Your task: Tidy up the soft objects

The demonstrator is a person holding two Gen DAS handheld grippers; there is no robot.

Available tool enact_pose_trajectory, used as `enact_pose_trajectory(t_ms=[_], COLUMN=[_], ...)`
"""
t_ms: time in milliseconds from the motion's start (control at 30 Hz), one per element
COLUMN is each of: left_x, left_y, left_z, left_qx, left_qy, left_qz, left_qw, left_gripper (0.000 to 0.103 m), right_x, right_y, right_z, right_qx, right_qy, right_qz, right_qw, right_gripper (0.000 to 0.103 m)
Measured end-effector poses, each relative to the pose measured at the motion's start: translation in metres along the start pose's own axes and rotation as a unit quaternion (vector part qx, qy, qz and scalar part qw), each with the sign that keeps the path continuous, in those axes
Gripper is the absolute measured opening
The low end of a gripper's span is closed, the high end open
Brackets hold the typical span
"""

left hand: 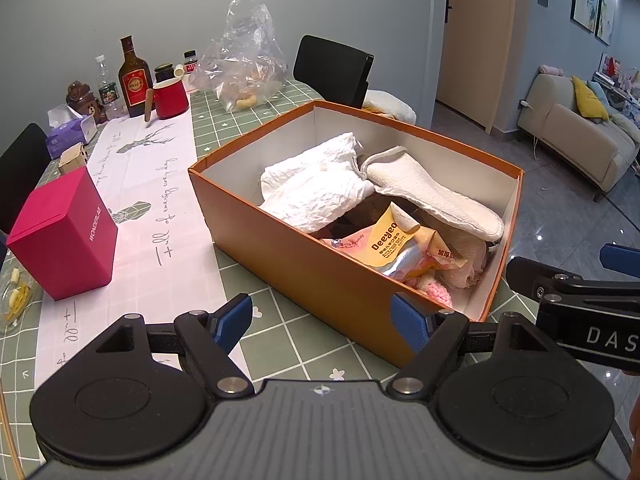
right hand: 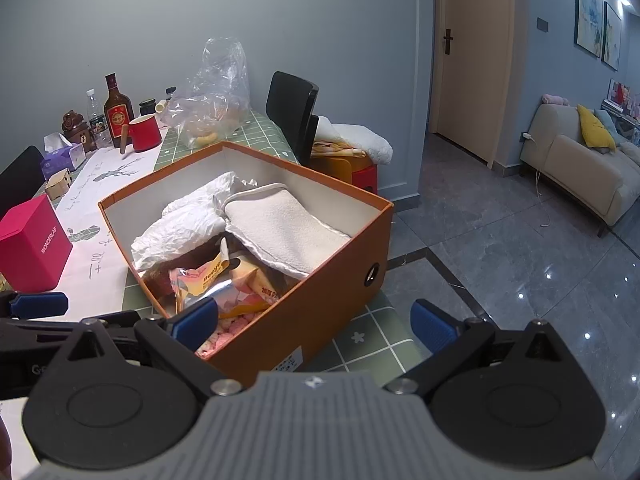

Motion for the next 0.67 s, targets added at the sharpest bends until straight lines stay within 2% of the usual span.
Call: enact_pose_trajectory(t_ms=[400, 667], left_x=[-0.0005, -0.0034], left_y=[0.0003, 0.0023], left_z=[-0.0011, -0.0005], left_qx=[0.000, 0.000], left_qy=[-0.001, -0.017], left_qz=[-0.001, -0.018], left_qw=[1.0000, 0.9997], left_gripper=[0.092, 0.091], right_x=[0.0004, 0.0019], right_y=[0.0005, 0.0014], right_z=[0.0000, 0.0000], right_qx=[0.000, 0.003], right_qy=[0.000, -0.002], right_qz=[0.000, 0.000], right_qw=[1.000, 1.000], right_gripper=[0.100, 0.100])
Point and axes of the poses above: each gripper's, at about its wrist camera, not at the fingertips, and y roughly against the way its jaws point, z to its left, x to its underside, the point moved 10 cm from there along -y, roughly the way its jaws point, and after that the axes turned 5 degrees about -z, right-handed, at the moved point
